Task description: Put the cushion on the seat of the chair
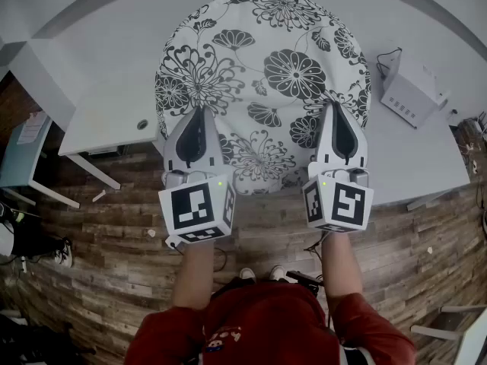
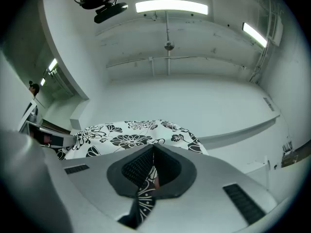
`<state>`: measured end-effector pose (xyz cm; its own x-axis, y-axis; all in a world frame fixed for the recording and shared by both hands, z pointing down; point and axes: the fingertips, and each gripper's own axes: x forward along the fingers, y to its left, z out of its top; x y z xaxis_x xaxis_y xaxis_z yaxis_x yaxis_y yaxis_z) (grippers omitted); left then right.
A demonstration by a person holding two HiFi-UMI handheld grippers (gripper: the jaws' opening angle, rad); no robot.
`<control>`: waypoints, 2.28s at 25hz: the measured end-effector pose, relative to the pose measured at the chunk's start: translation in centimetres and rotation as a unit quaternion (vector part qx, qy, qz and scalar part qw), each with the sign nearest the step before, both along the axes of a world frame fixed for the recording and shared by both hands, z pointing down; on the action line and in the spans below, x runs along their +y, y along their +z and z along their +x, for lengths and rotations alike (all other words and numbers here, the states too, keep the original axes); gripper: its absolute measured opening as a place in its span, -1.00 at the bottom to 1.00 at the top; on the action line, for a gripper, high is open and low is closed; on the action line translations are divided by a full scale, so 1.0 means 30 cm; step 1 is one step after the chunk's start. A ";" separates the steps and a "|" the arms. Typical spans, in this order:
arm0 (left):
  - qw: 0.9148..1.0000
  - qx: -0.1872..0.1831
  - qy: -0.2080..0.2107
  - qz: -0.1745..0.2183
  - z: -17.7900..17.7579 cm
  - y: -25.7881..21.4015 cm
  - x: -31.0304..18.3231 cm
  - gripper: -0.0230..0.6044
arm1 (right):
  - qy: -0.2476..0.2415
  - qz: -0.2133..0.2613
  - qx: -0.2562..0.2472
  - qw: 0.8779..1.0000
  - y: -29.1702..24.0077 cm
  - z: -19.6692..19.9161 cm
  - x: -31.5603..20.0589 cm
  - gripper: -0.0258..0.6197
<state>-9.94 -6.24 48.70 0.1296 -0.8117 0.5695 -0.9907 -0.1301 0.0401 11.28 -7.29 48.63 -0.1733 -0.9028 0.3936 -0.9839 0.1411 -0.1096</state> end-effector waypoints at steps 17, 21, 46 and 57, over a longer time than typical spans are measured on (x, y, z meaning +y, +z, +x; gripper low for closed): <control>1.000 -0.010 -0.001 -0.007 0.015 -0.029 0.006 -0.83 | 0.002 -0.020 -0.023 1.000 -0.007 0.020 -0.005 -0.83; 1.000 -0.016 -0.004 -0.013 0.015 -0.037 0.004 -0.83 | 0.000 -0.024 -0.028 0.999 -0.008 0.020 -0.014 -0.83; 1.000 0.006 -0.012 0.015 0.009 -0.010 0.005 -0.84 | -0.005 -0.004 -0.001 1.000 -0.005 0.012 -0.004 -0.83; 0.999 0.007 -0.006 0.042 0.007 -0.006 0.013 -0.84 | -0.004 0.020 0.002 1.000 0.004 0.010 0.009 -0.83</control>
<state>-9.72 -5.86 48.51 0.1269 -0.8584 0.4970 -0.9916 -0.1219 0.0427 11.58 -7.03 48.75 -0.1786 -0.9167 0.3575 -0.9833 0.1531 -0.0988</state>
